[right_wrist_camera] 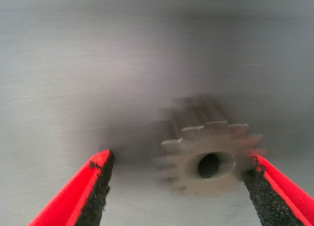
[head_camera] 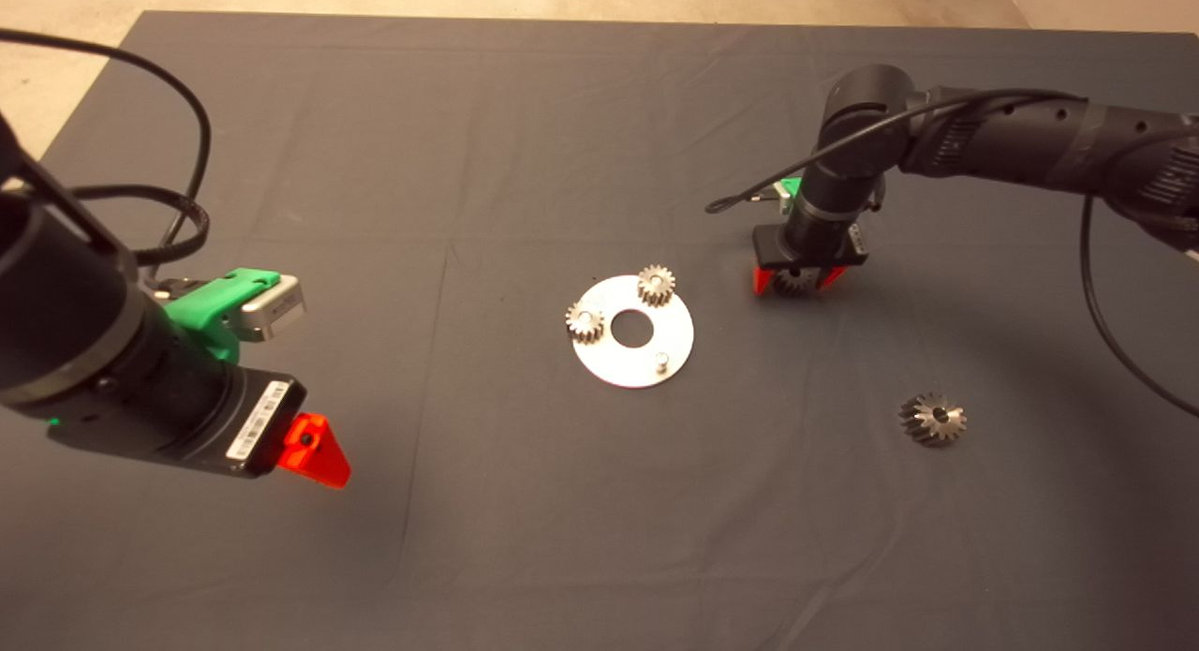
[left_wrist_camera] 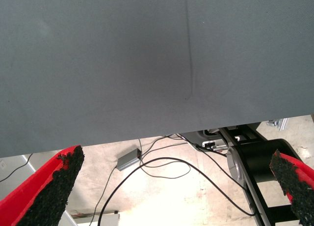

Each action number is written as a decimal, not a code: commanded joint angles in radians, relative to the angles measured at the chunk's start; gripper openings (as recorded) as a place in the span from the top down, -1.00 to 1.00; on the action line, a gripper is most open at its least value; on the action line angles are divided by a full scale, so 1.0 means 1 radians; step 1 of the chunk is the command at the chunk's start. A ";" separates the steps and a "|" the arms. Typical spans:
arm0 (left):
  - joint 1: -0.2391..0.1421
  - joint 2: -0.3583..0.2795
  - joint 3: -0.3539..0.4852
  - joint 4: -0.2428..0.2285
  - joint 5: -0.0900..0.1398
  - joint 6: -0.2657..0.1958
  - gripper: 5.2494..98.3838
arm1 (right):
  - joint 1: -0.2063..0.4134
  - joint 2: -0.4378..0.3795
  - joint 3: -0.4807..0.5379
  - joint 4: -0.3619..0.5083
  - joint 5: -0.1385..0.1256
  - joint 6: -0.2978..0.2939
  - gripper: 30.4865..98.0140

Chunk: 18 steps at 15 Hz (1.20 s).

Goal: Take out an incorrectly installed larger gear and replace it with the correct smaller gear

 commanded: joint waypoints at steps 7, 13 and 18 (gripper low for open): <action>-0.016 -0.001 0.004 -0.015 0.031 0.002 -0.99 | 0.032 0.013 -0.022 -0.011 0.006 -0.021 -0.11; -0.015 -0.001 0.005 -0.015 0.031 0.002 -0.99 | 0.036 -0.039 -0.010 -0.013 0.005 -0.014 -0.11; -0.016 -0.002 0.007 -0.015 0.031 0.001 -0.99 | 0.034 -0.027 -0.006 -0.016 0.006 -0.014 0.05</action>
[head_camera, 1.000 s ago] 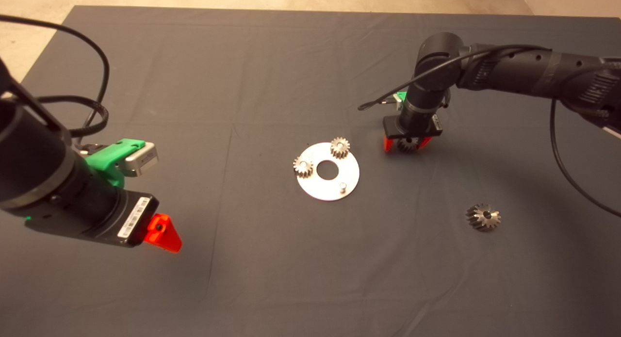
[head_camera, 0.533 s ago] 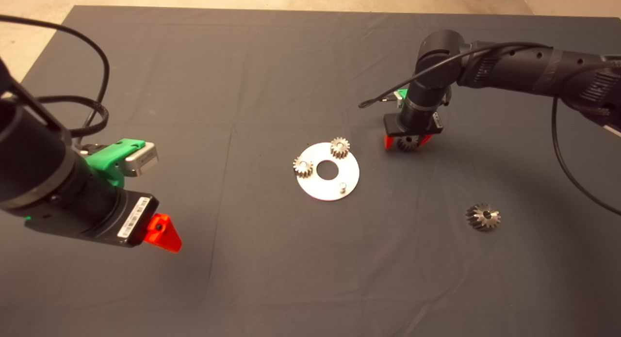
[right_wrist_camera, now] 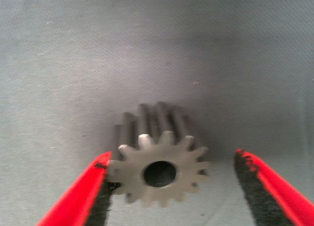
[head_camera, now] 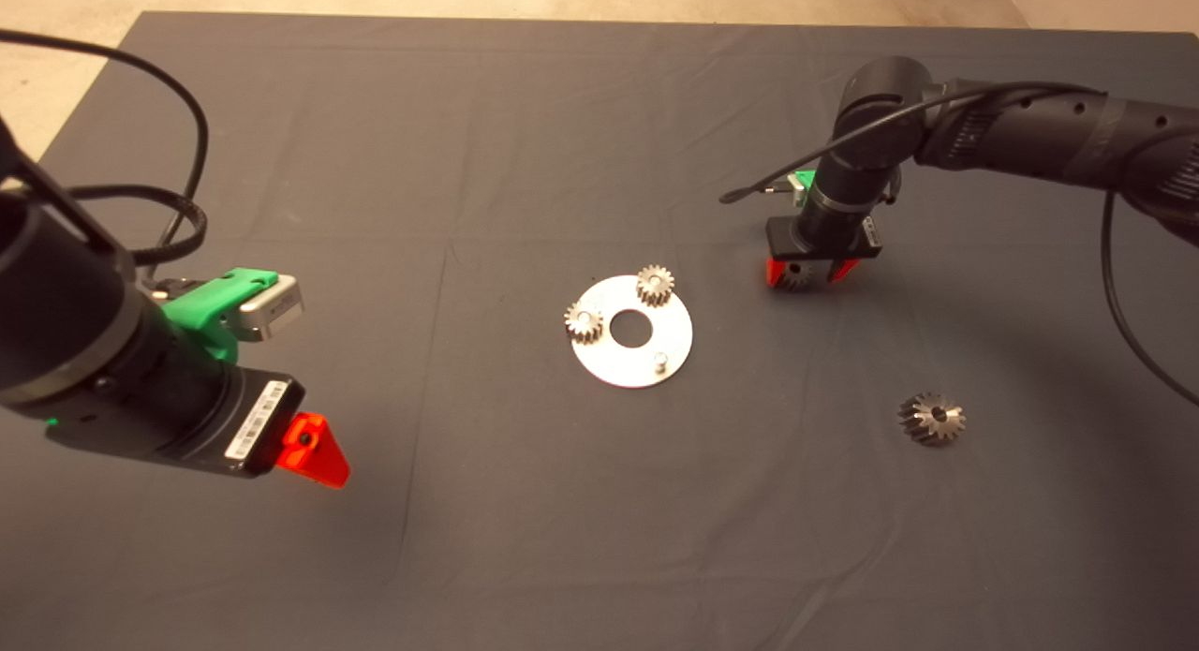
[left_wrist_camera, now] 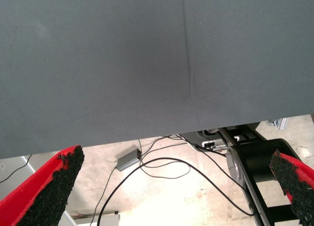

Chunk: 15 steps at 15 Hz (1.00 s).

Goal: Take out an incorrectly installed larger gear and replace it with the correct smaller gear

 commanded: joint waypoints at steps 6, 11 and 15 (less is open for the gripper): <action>-0.016 -0.005 0.004 -0.015 0.033 0.002 -0.99 | 0.027 0.030 0.022 -0.017 -0.005 0.004 0.24; -0.016 -0.003 0.004 -0.015 0.033 0.002 -0.99 | 0.030 0.014 0.022 -0.019 -0.005 0.005 0.24; -0.016 -0.005 0.005 -0.015 0.033 0.003 -0.99 | 0.086 -0.054 0.175 -0.077 -0.003 0.052 0.24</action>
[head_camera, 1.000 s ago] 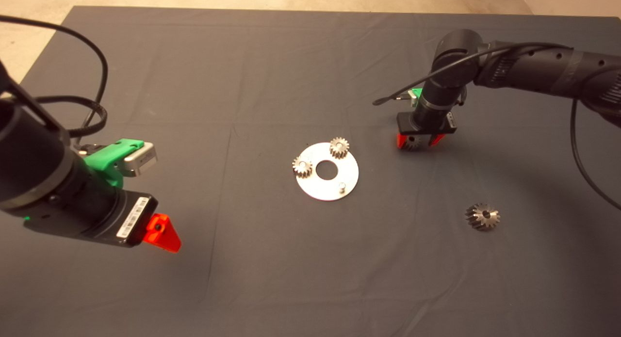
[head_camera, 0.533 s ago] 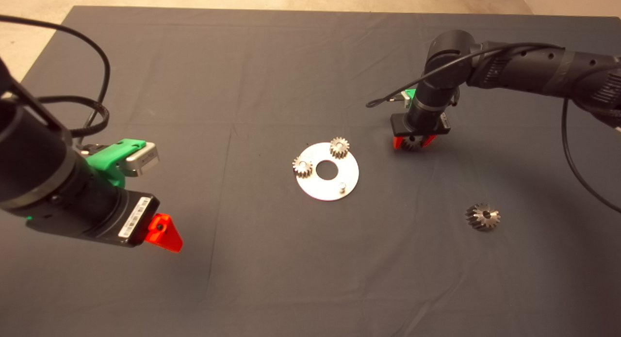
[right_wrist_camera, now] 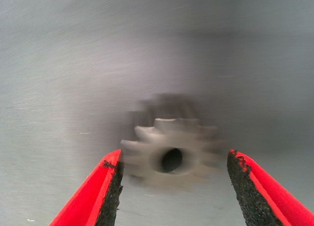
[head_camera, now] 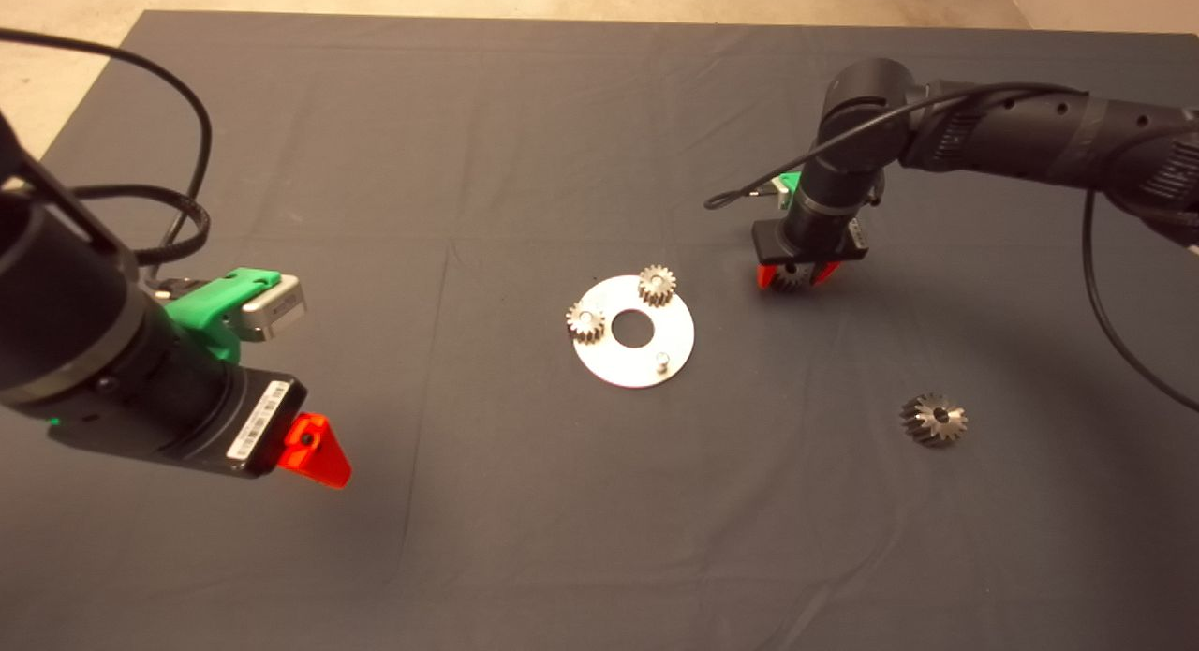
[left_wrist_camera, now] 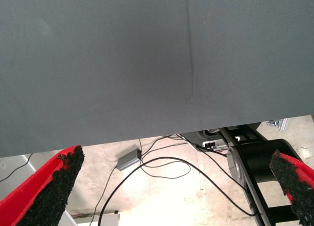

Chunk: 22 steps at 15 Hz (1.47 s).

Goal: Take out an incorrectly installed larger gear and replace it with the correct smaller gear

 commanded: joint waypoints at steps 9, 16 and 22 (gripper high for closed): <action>-0.016 -0.002 0.004 -0.015 0.030 0.003 -0.99 | 0.079 -0.043 0.121 -0.077 -0.006 0.050 0.24; -0.015 -0.004 0.005 -0.015 0.030 0.003 -0.99 | 0.073 0.003 0.015 -0.073 -0.005 0.033 0.24; -0.016 -0.002 0.005 -0.015 0.030 0.003 -0.99 | 0.073 0.015 0.016 -0.072 -0.005 0.036 0.24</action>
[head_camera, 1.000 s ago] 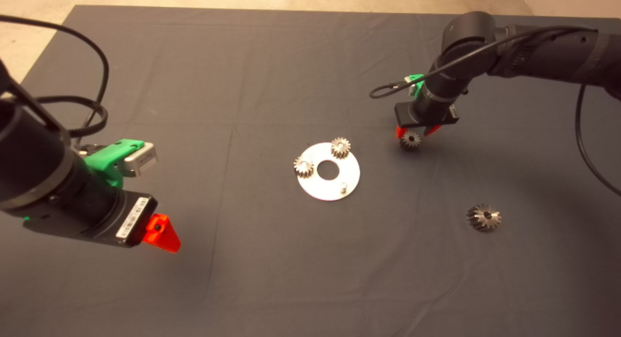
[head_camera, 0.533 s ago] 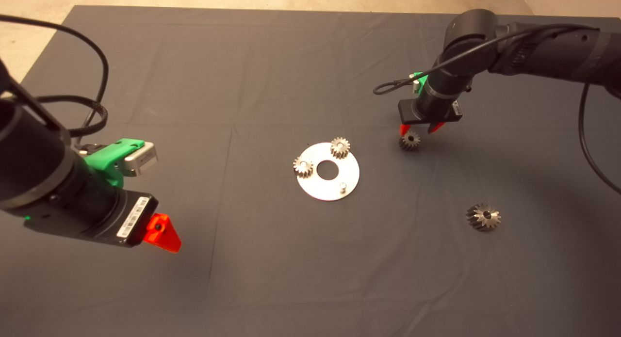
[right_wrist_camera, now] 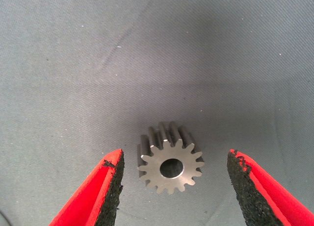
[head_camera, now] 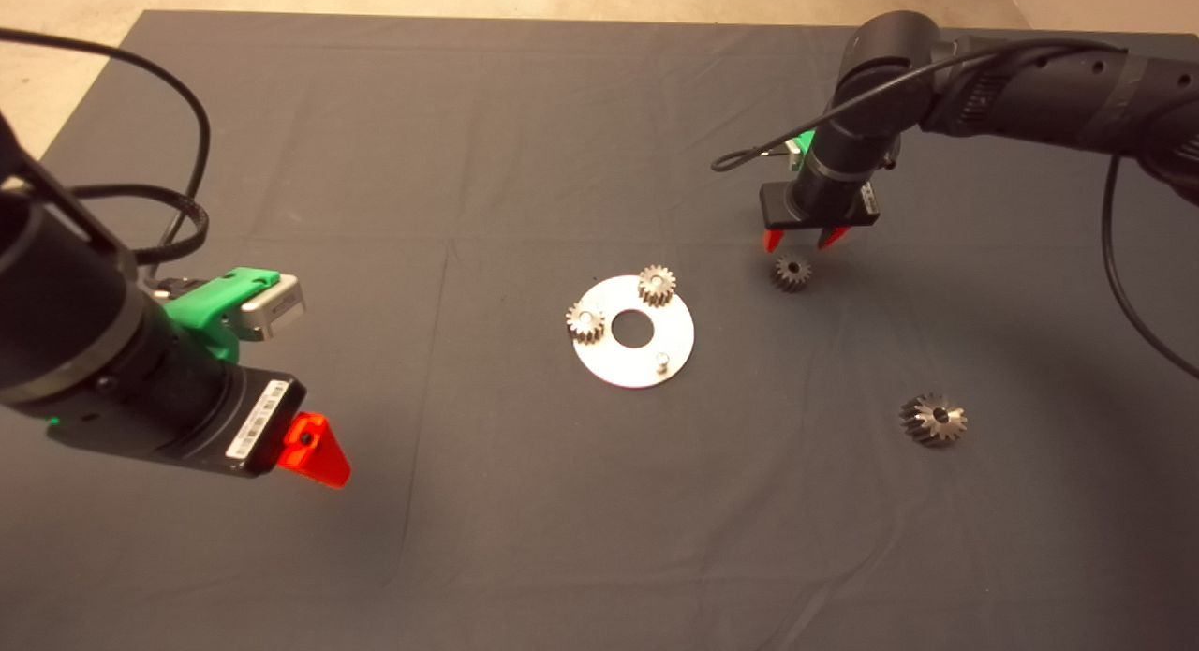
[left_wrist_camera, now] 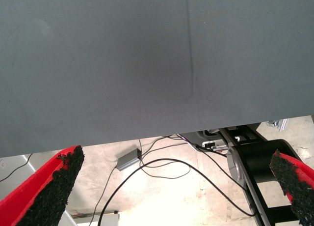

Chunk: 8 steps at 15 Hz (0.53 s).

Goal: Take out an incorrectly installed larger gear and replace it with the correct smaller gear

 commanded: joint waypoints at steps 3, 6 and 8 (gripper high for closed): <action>-0.016 -0.001 0.007 -0.015 0.030 0.003 -0.99 | 0.016 0.009 0.004 -0.020 -0.004 0.001 0.20; -0.015 -0.001 0.007 -0.015 0.030 0.003 -0.99 | 0.016 0.010 0.006 -0.020 -0.004 0.005 0.20; -0.016 -0.001 0.007 -0.015 0.030 0.003 -0.99 | 0.014 0.011 0.006 -0.020 -0.004 0.005 0.20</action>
